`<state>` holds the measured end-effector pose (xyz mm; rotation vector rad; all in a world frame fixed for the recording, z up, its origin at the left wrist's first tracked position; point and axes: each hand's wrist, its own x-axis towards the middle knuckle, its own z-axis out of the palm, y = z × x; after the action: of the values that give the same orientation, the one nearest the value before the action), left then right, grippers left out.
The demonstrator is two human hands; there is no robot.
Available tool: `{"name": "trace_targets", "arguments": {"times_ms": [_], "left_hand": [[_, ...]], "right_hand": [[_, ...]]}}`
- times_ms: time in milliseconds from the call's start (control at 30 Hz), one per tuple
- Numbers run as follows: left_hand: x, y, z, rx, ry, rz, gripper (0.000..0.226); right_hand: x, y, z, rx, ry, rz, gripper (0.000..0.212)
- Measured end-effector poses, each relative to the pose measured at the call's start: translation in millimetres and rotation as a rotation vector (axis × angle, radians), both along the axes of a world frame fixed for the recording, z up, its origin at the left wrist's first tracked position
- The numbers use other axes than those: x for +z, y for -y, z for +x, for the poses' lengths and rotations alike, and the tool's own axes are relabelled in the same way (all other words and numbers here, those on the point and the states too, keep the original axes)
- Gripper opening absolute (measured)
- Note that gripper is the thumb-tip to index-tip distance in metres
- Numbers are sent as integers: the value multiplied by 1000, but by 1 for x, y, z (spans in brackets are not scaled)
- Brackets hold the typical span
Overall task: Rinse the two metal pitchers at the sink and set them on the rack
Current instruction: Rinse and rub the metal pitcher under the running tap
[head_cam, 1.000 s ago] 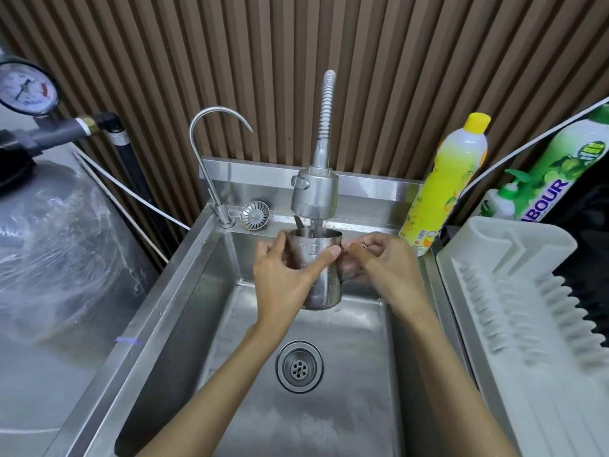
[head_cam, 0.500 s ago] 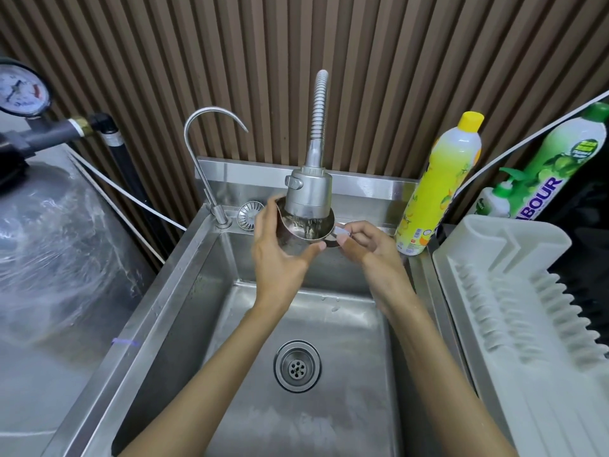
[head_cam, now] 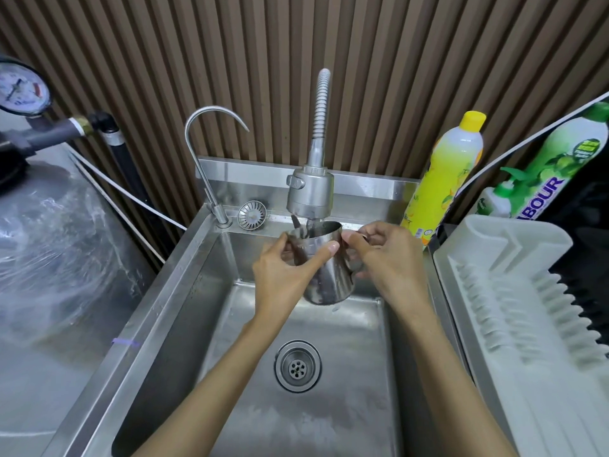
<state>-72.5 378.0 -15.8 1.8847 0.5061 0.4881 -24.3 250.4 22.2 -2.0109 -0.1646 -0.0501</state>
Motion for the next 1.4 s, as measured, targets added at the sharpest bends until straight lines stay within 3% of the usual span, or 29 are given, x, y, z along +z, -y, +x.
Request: {"name": "trace_targets", "arguments": {"times_ms": [133, 233, 300, 500, 567, 767, 900, 1000, 1067, 1200, 1333, 1400], "left_hand": [[-3, 2, 5, -103, 36, -198, 41], [-4, 3, 12, -132, 144, -291, 60], [-1, 1, 16, -94, 225, -323, 75], [10, -8, 8, 56, 315, 67, 78], [13, -10, 4, 92, 291, 154, 79], [12, -11, -7, 177, 137, 182, 84], [7, -8, -7, 89, 23, 43, 61], [1, -7, -5, -12, -9, -104, 30], [-1, -4, -3, -96, 2, -210, 29], [-3, -4, 9, -181, 99, -365, 52], [2, -9, 18, -133, 214, -349, 76], [5, -11, 18, -73, 246, -247, 86]], "right_hand": [[6, 0, -2, 23, 176, -158, 17], [-1, 1, 2, 70, 131, -22, 6], [-6, 0, 5, 120, 27, 157, 11], [-28, -17, 8, 297, -310, 635, 17], [-32, -20, 4, 303, -359, 700, 14], [-23, -18, -5, 190, -325, 488, 13], [-6, -10, -4, 66, -139, 169, 18], [7, -5, -5, 3, 74, -116, 23], [13, -4, -9, 6, 159, -197, 20], [9, 0, -8, 45, 184, -110, 13], [-6, -2, 3, 158, -20, 247, 19], [-14, -7, 6, 212, -122, 409, 18]]}}
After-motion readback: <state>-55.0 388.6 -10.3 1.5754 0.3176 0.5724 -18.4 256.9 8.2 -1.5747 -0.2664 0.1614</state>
